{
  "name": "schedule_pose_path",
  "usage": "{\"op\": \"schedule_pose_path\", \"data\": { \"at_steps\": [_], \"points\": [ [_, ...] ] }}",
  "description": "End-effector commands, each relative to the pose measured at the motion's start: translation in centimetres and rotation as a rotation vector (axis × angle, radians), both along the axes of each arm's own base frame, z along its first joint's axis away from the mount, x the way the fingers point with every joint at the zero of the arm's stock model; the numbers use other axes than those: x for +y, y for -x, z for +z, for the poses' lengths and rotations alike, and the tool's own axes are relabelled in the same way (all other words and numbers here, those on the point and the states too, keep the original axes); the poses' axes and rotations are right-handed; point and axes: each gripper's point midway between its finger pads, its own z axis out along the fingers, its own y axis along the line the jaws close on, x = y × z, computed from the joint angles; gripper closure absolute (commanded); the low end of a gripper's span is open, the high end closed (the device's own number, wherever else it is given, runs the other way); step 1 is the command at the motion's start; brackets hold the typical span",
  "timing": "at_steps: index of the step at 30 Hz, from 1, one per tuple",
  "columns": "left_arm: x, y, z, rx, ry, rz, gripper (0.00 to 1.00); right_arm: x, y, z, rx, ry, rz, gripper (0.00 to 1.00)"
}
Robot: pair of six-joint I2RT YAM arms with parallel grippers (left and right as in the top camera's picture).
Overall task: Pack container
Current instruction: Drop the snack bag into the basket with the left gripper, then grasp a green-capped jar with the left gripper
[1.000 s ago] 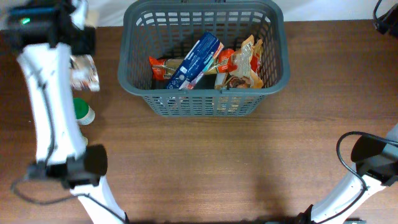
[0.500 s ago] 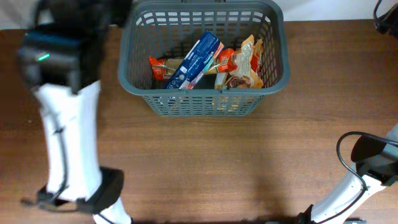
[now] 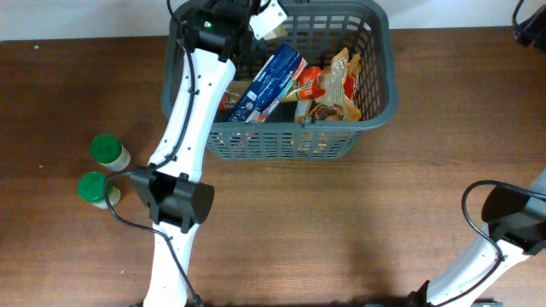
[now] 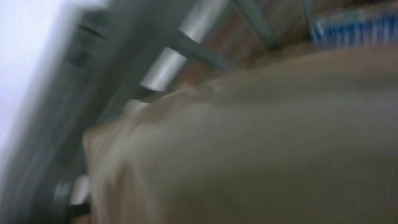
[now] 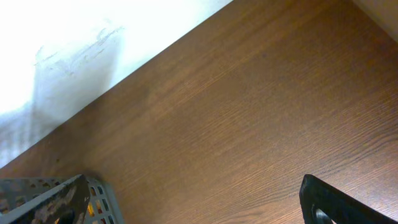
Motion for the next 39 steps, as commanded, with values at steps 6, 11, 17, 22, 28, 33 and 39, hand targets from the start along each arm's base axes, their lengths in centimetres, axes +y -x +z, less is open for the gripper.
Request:
{"op": "schedule_pose_path", "data": {
  "at_steps": [6,11,17,22,28,33,39],
  "points": [
    [0.9,2.7,3.9,-0.028,0.032,0.089,0.01,0.1,-0.3,-0.4,0.004,-0.016,-0.001,0.01],
    [6.0,6.3,14.3,-0.262,0.108,0.314,0.01,0.1,-0.3,-0.4,0.004,-0.016,0.000,0.01],
    [15.3,12.7,20.4,-0.364,0.310,0.644,0.01,0.1,-0.3,-0.4,0.004,-0.016,0.000,0.01],
    [25.5,15.0,14.2,-0.110,0.410,0.945,0.01,0.1,-0.3,-0.4,0.004,-0.016,0.000,0.01],
    [29.7,14.0,5.1,0.209,0.547,1.076,0.01,0.1,-0.3,-0.4,0.004,-0.016,0.000,0.01],
    [31.3,13.1,-2.7,0.423,0.513,1.153,0.01,0.1,-0.3,-0.4,0.004,-0.016,0.000,0.01],
    [31.6,12.8,-8.5,0.573,0.475,1.190,0.01,0.1,-0.3,-0.4,0.004,-0.016,0.000,0.01]
  ]
}}
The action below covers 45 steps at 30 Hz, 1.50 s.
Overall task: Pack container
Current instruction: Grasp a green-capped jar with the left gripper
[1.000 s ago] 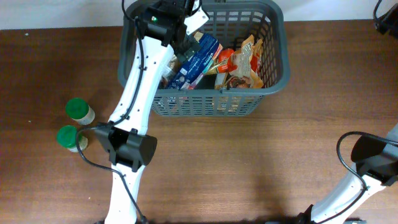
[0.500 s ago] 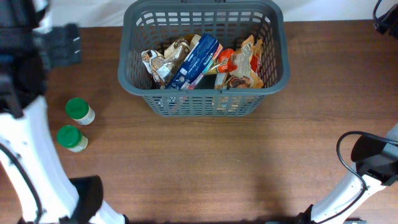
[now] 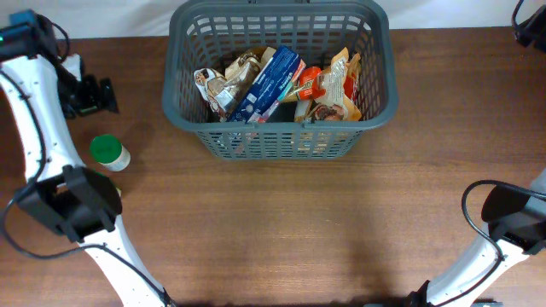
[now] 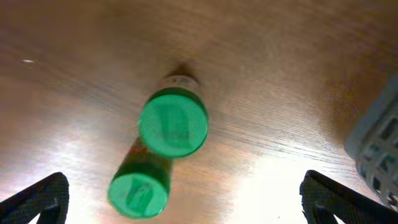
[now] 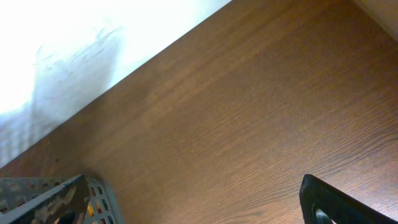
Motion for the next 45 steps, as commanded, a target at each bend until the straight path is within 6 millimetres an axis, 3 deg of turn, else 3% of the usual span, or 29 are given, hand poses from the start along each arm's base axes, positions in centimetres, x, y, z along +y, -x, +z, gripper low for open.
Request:
{"op": "schedule_pose_path", "data": {
  "at_steps": [1,8,14,21,33,35,38,45],
  "points": [
    [-0.1,0.0,-2.2,0.050,0.049,0.017,0.01,0.1,-0.2,-0.4,0.003,-0.015,0.000,0.01],
    [-0.3,2.1,-7.0,0.196,0.095,-0.003,0.01,0.1,-0.3,-0.4,0.003,-0.015,0.000,0.01],
    [0.2,3.8,-9.7,0.284,0.074,-0.001,0.00,0.1,-0.3,-0.4,0.003,-0.015,0.000,0.01],
    [1.2,3.3,-12.2,0.270,0.019,-0.008,0.00,0.1,-0.3,-0.4,0.003,-0.015,0.000,0.01],
    [0.9,2.3,-13.5,0.225,0.041,-0.081,0.05,0.1,-0.3,-0.4,0.003,-0.015,0.000,0.02],
    [0.9,2.4,-13.5,0.226,0.042,-0.081,0.11,0.1,-0.3,-0.4,0.003,-0.015,0.000,0.01],
    [0.9,2.5,-13.5,0.232,0.044,-0.080,0.29,0.1,-0.3,-0.4,0.003,-0.015,0.000,0.01],
    [0.7,3.1,-13.4,0.256,0.050,-0.082,0.30,0.1,-0.3,-0.4,0.003,-0.015,0.000,0.01]
  ]
}}
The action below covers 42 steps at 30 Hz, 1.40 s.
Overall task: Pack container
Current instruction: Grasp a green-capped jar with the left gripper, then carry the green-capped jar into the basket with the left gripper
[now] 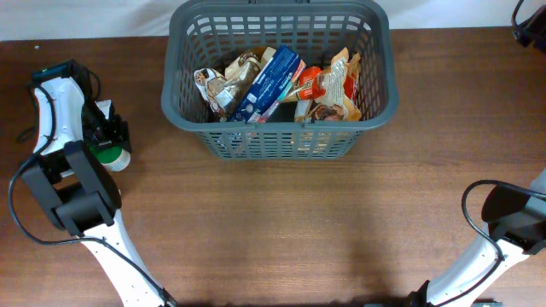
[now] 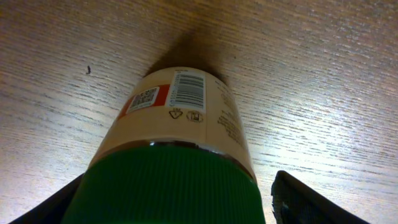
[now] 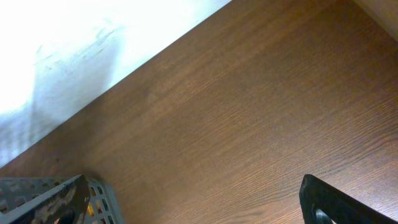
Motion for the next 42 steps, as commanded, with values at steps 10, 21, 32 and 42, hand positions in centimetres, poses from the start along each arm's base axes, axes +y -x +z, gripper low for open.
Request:
{"op": "schedule_pose_path", "data": {
  "at_steps": [10,21,32,42],
  "points": [
    [0.1,1.1,-0.5,0.045,0.028,-0.022,0.37,0.1,-0.2,-0.3,0.002,-0.015,0.000,0.01],
    [0.0,1.2,-0.5,0.044,0.036,-0.017,0.97,0.1,-0.2,-0.3,0.002,-0.015,0.000,0.01],
    [0.0,-1.9,7.6,-0.184,0.003,-0.024,0.98,0.1,-0.2,-0.3,0.003,-0.015,0.000,0.01],
    [-3.5,-3.4,27.5,-0.696,-0.182,-0.222,0.98,0.1,-0.2,-0.3,0.002,-0.015,0.000,0.01]
  ]
}}
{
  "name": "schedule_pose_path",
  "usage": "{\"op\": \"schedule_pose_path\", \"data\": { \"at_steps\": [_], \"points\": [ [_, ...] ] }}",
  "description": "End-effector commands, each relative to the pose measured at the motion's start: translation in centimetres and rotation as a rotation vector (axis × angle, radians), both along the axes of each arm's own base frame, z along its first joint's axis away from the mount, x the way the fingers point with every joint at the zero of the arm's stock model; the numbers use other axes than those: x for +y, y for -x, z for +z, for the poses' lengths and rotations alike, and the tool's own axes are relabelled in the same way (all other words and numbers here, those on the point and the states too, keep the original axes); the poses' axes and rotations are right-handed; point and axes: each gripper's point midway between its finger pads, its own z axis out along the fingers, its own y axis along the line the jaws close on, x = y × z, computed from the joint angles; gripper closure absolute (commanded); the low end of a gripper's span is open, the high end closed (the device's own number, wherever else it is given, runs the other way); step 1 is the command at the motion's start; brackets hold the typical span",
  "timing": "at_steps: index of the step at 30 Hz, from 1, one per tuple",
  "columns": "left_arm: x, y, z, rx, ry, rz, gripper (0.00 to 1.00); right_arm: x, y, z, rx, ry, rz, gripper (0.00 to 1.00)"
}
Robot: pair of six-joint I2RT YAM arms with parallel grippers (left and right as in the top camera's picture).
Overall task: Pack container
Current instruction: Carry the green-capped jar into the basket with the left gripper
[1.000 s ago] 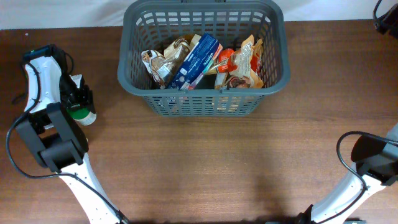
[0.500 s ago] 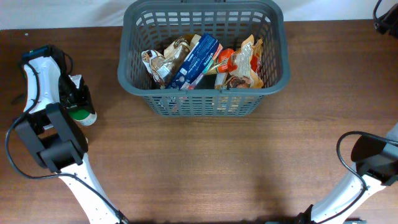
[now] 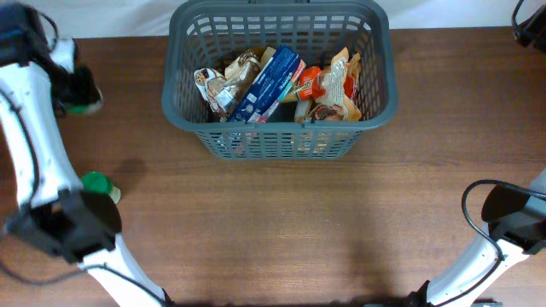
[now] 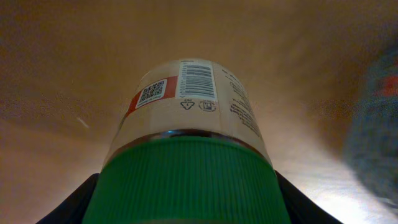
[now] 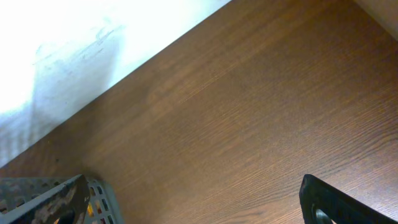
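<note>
A grey mesh basket (image 3: 275, 141) stands at the back middle, holding a blue box (image 3: 270, 81) and snack bags (image 3: 328, 85). My left gripper (image 3: 73, 89) is at the far left, shut on a green-lidded jar (image 3: 84, 106). In the left wrist view this jar (image 4: 193, 118) fills the frame, its lid wedged between the dark fingers (image 4: 71, 211), above a blurred table. A second green-lidded jar (image 3: 96, 185) stands on the table further forward. My right gripper (image 3: 525, 22) hangs at the far right corner, with one finger (image 5: 329, 202) showing wide to the side and nothing near it.
The brown wooden table (image 3: 341, 230) stretches in front of the basket. A white wall runs along the table's back edge. The basket's corner (image 5: 56, 199) shows low in the right wrist view. A black cable (image 3: 478, 200) loops by the right arm's base.
My left gripper was low around the jar standing on the table. Now it is shut on that jar, raised and further back at the far left. The second jar is uncovered.
First my left gripper was over the basket's back left with a pale packet. Then it hung open over two jars at the left, and a new snack bag lay in the basket. It then stood low around one jar, and now holds it up. The right arm stayed still.
</note>
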Motion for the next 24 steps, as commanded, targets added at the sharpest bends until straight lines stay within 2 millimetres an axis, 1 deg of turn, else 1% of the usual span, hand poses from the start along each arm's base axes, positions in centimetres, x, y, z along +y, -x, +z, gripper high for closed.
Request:
{"op": "schedule_pose_path", "data": {
  "at_steps": [1,3,4,5,7,8,9,10,11,13,14,15,17,21,24],
  "points": [
    [-5.4,0.8,12.2,-0.309,-0.120,-0.232,0.98,0.1,-0.2,-0.3,0.002,-0.014,0.000,0.01],
    [-8.2,1.3,15.7,-0.405,-0.168,-0.362,0.98,0.1,-0.2,-0.3,0.002,-0.014,0.000,0.01],
    [-10.1,1.6,17.5,-0.460,-0.192,-0.445,0.98,0.1,-0.2,-0.3,0.002,-0.014,0.000,0.01],
    [-12.3,2.0,19.2,-0.517,-0.214,-0.547,0.98,0.1,-0.2,-0.3,0.002,-0.014,0.000,0.01],
    [-16.6,2.9,21.6,-0.607,-0.249,-0.733,0.98,0.1,-0.2,-0.3,0.002,-0.014,0.000,0.01],
    [-18.7,3.4,22.4,-0.642,-0.263,-0.818,0.98,0.1,-0.2,-0.3,0.002,-0.014,0.000,0.01],
    [-20.5,3.8,22.8,-0.661,-0.270,-0.885,0.98,0.1,-0.2,-0.3,0.002,-0.014,0.000,0.01],
    [-22.3,4.2,22.8,-0.669,-0.275,-0.954,0.98,0.1,-0.2,-0.3,0.002,-0.014,0.000,0.01],
    [-23.7,4.5,22.7,-0.671,-0.275,-1.005,0.98,0.1,-0.2,-0.3,0.002,-0.014,0.000,0.01],
    [-26.7,4.8,21.5,-0.647,-0.255,-1.104,0.98,0.1,-0.2,-0.3,0.002,-0.014,0.000,0.01],
    [-27.7,4.9,20.7,-0.626,-0.246,-1.142,0.98,0.1,-0.2,-0.3,0.002,-0.014,0.000,0.01],
    [-28.9,4.9,19.5,-0.593,-0.236,-1.187,0.98,0.1,-0.2,-0.3,0.002,-0.014,0.000,0.01],
    [-30.5,4.7,16.9,-0.521,-0.210,-1.250,0.98,0.1,-0.2,-0.3,0.002,-0.014,0.000,0.01],
    [-33.4,3.8,10.5,-0.348,-0.137,-1.353,0.98,0.1,-0.2,-0.3,0.002,-0.014,0.000,0.01],
    [-36.1,4.3,6.2,-0.262,-0.037,-1.483,0.98,0.1,-0.2,-0.3,0.002,-0.014,0.000,0.01]
  ]
}}
